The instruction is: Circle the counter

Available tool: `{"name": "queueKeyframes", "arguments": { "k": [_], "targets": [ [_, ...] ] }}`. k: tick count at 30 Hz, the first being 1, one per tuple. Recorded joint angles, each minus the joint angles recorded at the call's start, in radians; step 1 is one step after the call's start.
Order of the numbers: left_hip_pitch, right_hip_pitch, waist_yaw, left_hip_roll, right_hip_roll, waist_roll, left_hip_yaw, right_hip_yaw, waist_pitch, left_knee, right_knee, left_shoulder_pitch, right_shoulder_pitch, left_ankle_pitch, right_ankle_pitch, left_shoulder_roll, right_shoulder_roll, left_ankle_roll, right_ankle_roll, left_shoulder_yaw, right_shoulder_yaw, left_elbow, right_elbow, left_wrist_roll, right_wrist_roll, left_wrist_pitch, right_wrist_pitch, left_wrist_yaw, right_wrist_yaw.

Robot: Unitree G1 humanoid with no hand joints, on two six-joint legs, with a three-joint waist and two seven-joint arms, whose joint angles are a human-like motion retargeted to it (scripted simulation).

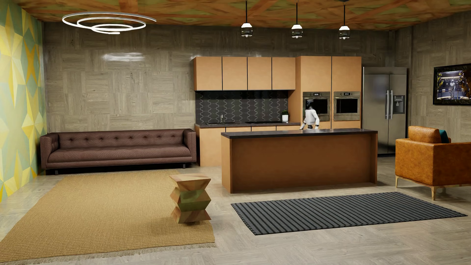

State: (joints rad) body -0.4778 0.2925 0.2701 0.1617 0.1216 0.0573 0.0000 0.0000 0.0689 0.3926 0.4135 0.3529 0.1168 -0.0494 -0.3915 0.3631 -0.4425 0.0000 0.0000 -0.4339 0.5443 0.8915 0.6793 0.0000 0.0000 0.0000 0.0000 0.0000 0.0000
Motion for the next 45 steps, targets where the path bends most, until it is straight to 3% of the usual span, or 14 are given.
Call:
{"name": "queueKeyframes", "arguments": {
  "k": [3, 6, 9, 13, 16, 18, 21, 25, 30, 32, 34, 39, 43, 45],
  "targets": [
    [-0.07, 0.107, 0.06, 0.008, -0.093, -0.018, 0.0, 0.0, -0.012, 0.272, 0.097, 0.015, 0.007, -0.137, 0.152, -0.009, 0.018, 0.0, 0.0, -0.01, -0.062, 0.051, -0.008, 0.0, 0.0, 0.0, 0.0, 0.0, 0.0],
    [-0.002, -0.056, 0.022, -0.115, -0.159, -0.061, 0.0, 0.0, -0.013, 0.486, 0.608, 0.01, 0.071, -0.166, 0.61, -0.021, 0.072, 0.0, 0.0, -0.004, -0.064, 0.121, 0.125, 0.0, 0.0, 0.0, 0.0, 0.0, 0.0],
    [0.283, -0.38, -0.126, -0.181, -0.09, -0.025, 0.0, 0.0, 0.024, 0.359, 0.968, -0.012, 0.106, -0.231, 0.474, -0.023, 0.096, 0.0, 0.0, 0.012, -0.005, 0.027, 0.189, 0.0, 0.0, 0.0, 0.0, 0.0, 0.0],
    [0.645, -0.662, -0.327, -0.148, -0.034, 0.033, 0.0, 0.0, 0.027, 0.145, 0.337, -0.055, 0.197, -0.274, 0.6, 0.001, 0.096, 0.0, 0.0, 0.053, 0.054, -0.154, 0.231, 0.0, 0.0, 0.0, 0.0, 0.0, 0.0],
    [0.775, -0.779, -0.409, -0.132, -0.096, 0.021, 0.0, 0.0, 0.005, 0.147, 0.053, -0.127, 0.227, -0.337, 0.099, 0.023, 0.089, 0.0, 0.0, 0.102, 0.079, -0.204, 0.229, 0.0, 0.0, 0.0, 0.0, 0.0, 0.0],
    [0.845, -0.829, -0.451, -0.076, -0.094, 0.045, 0.0, 0.0, 0.007, 0.217, 0.099, -0.133, 0.247, -0.22, 0.311, 0.013, 0.08, 0.0, 0.0, 0.138, 0.091, -0.176, 0.233, 0.0, 0.0, 0.0, 0.0, 0.0, 0.0],
    [0.664, -0.821, -0.394, 0.009, 0.032, 0.124, 0.0, 0.0, -0.019, 0.682, 0.304, -0.081, 0.232, 0.155, 0.622, -0.003, 0.075, 0.0, 0.0, 0.093, 0.067, -0.069, 0.286, 0.0, 0.0, 0.0, 0.0, 0.0, 0.0],
    [0.246, -0.415, -0.172, -0.054, 0.086, 0.114, 0.0, 0.0, 0.018, 0.999, 0.145, 0.001, 0.142, -0.19, 0.374, 0.012, 0.048, 0.0, 0.0, 0.013, 0.002, -0.033, 0.213, 0.0, 0.0, 0.0, 0.0, 0.0, 0.0],
    [0.011, 0.002, 0.046, -0.044, 0.015, 0.085, 0.0, 0.0, -0.019, 0.194, 0.015, 0.106, 0.04, -0.087, -0.03, 0.045, 0.002, 0.0, 0.0, 0.006, -0.116, 0.082, -0.031, 0.0, 0.0, 0.0, 0.0, 0.0, 0.0],
    [-0.038, 0.064, 0.051, -0.044, 0.005, 0.097, 0.0, 0.0, -0.04, -0.08, 0.01, 0.127, 0.005, 0.232, 0.017, 0.045, 0.002, 0.0, 0.0, 0.002, -0.159, 0.134, -0.065, 0.0, 0.0, 0.0, 0.0, 0.0, 0.0],
    [-0.084, 0.078, 0.031, -0.083, -0.05, 0.089, 0.0, 0.0, -0.03, 0.32, 0.186, 0.128, 0.033, -0.189, 0.25, 0.044, 0.026, 0.0, 0.0, -0.01, -0.195, 0.186, -0.032, 0.0, 0.0, 0.0, 0.0, 0.0, 0.0],
    [0.241, -0.44, -0.153, -0.265, -0.08, 0.136, 0.0, 0.0, 0.013, 0.347, 1.115, 0.027, 0.126, -0.199, 0.391, 0.018, 0.041, 0.0, 0.0, -0.024, -0.031, 0.017, 0.258, 0.0, 0.0, 0.0, 0.0, 0.0, 0.0],
    [0.615, -0.746, -0.377, -0.213, -0.051, 0.168, 0.0, 0.0, 0.004, 0.112, 0.49, -0.057, 0.27, -0.061, 0.654, 0.006, 0.063, 0.0, 0.0, 0.015, 0.018, -0.214, 0.287, 0.0, 0.0, 0.0, 0.0, 0.0, 0.0],
    [0.739, -0.827, -0.409, -0.16, -0.088, 0.134, 0.0, 0.0, -0.019, 0.086, 0.143, -0.089, 0.312, 0.008, 0.443, 0.035, 0.086, 0.0, 0.0, 0.032, 0.018, -0.333, 0.28, 0.0, 0.0, 0.0, 0.0, 0.0, 0.0]
  ]
}}
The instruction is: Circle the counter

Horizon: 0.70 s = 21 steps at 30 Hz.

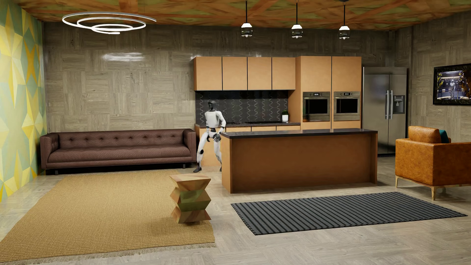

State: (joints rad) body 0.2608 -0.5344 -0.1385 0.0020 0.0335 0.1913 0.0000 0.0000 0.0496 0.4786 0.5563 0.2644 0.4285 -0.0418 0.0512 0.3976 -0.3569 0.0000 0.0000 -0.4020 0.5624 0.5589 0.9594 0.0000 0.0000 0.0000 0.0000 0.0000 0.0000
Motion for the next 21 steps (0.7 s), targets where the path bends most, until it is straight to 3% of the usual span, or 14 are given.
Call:
{"name": "queueKeyframes", "arguments": {
  "k": [1, 2, 3, 5, 6, 7, 9, 10, 11, 14, 16, 17, 19, 21],
  "targets": [
    [0.028, -0.04, -0.022, 0.035, -0.023, -0.012, 0.0, 0.0, -0.012, 0.005, -0.083, -0.005, 0.0, 0.049, -0.198, 0.013, 0.01, 0.0, 0.0, 0.018, -0.006, -0.054, 0.009, 0.0, 0.0, 0.0, 0.0, 0.0, 0.0],
    [0.062, -0.062, -0.049, 0.076, -0.039, -0.014, 0.0, 0.0, -0.009, 0.021, -0.096, -0.008, -0.003, 0.118, -0.304, 0.015, 0.007, 0.0, 0.0, 0.031, -0.008, -0.081, 0.002, 0.0, 0.0, 0.0, 0.0, 0.0, 0.0],
    [0.092, -0.086, -0.068, 0.112, -0.035, -0.009, 0.0, 0.0, -0.009, 0.044, -0.068, -0.004, -0.009, 0.216, -0.261, 0.009, 0.0, 0.0, 0.0, 0.041, -0.016, -0.075, 0.002, 0.0, 0.0, 0.0, 0.0, 0.0, 0.0],
    [0.057, -0.15, -0.037, 0.157, 0.032, 0.017, 0.0, 0.0, -0.048, 0.198, 0.068, 0.029, -0.042, 0.477, 0.072, -0.019, -0.015, 0.0, 0.0, 0.044, -0.023, 0.024, 0.028, 0.0, 0.0, 0.0, 0.0, 0.0, 0.0],
    [-0.019, -0.143, -0.005, 0.168, 0.077, 0.032, 0.0, 0.0, -0.047, 0.364, 0.168, 0.039, -0.068, 0.529, 0.148, -0.033, -0.023, 0.0, 0.0, 0.032, -0.028, 0.102, 0.041, 0.0, 0.0, 0.0, 0.0, 0.0, 0.0],
    [-0.122, -0.076, 0.028, 0.165, 0.124, 0.039, 0.0, 0.0, -0.021, 0.574, 0.222, 0.035, -0.105, 0.403, 0.134, -0.04, -0.034, 0.0, 0.0, 0.005, -0.033, 0.177, 0.045, 0.0, 0.0, 0.0, 0.0, 0.0, 0.0],
    [-0.346, 0.186, 0.112, 0.132, 0.169, 0.013, 0.0, 0.0, 0.025, 0.864, 0.133, 0.039, -0.186, -0.053, 0.039, -0.036, -0.052, 0.0, 0.0, -0.051, -0.05, 0.281, 0.028, 0.0, 0.0, 0.0, 0.0, 0.0, 0.0],
    [-0.444, 0.328, 0.171, 0.108, 0.161, -0.014, 0.0, 0.0, 0.038, 0.871, 0.064, 0.059, -0.213, -0.191, -0.034, -0.025, -0.069, 0.0, 0.0, -0.065, -0.045, 0.307, -0.018, 0.0, 0.0, 0.0, 0.0, 0.0, 0.0],
    [-0.513, 0.475, 0.235, 0.093, 0.144, -0.038, 0.0, 0.0, 0.056, 0.786, -0.01, 0.083, -0.232, -0.251, -0.113, -0.01, -0.089, 0.0, 0.0, -0.072, -0.049, 0.328, -0.083, 0.0, 0.0, 0.0, 0.0, 0.0, 0.0],
    [-0.702, 0.756, 0.384, 0.111, 0.092, -0.08, 0.0, 0.0, 0.049, 0.3, -0.151, 0.136, -0.351, -0.209, -0.342, 0.021, -0.111, 0.0, 0.0, -0.028, -0.132, 0.379, -0.182, 0.0, 0.0, 0.0, 0.0, 0.0, 0.0],
    [-0.772, 0.858, 0.453, 0.151, 0.075, -0.079, 0.0, 0.0, 0.024, 0.019, -0.154, 0.155, -0.43, -0.191, -0.409, 0.03, -0.129, 0.0, 0.0, -0.004, -0.164, 0.413, -0.241, 0.0, 0.0, 0.0, 0.0, 0.0, 0.0],
    [-0.803, 0.906, 0.484, 0.167, 0.044, -0.088, 0.0, 0.0, 0.025, 0.029, -0.133, 0.167, -0.446, -0.203, -0.397, 0.033, -0.13, 0.0, 0.0, 0.006, -0.184, 0.427, -0.27, 0.0, 0.0, 0.0, 0.0, 0.0, 0.0],
    [-0.839, 0.949, 0.524, 0.155, -0.023, -0.12, 0.0, 0.0, 0.019, 0.22, 0.012, 0.186, -0.421, -0.155, -0.226, 0.031, -0.103, 0.0, 0.0, 0.006, -0.219, 0.475, -0.3, 0.0, 0.0, 0.0, 0.0, 0.0, 0.0],
    [-0.801, 0.839, 0.477, 0.074, -0.062, -0.169, 0.0, 0.0, 0.02, 0.394, 0.383, 0.177, -0.354, -0.118, 0.115, 0.019, -0.054, 0.0, 0.0, -0.013, -0.212, 0.528, -0.266, 0.0, 0.0, 0.0, 0.0, 0.0, 0.0]
  ]
}}
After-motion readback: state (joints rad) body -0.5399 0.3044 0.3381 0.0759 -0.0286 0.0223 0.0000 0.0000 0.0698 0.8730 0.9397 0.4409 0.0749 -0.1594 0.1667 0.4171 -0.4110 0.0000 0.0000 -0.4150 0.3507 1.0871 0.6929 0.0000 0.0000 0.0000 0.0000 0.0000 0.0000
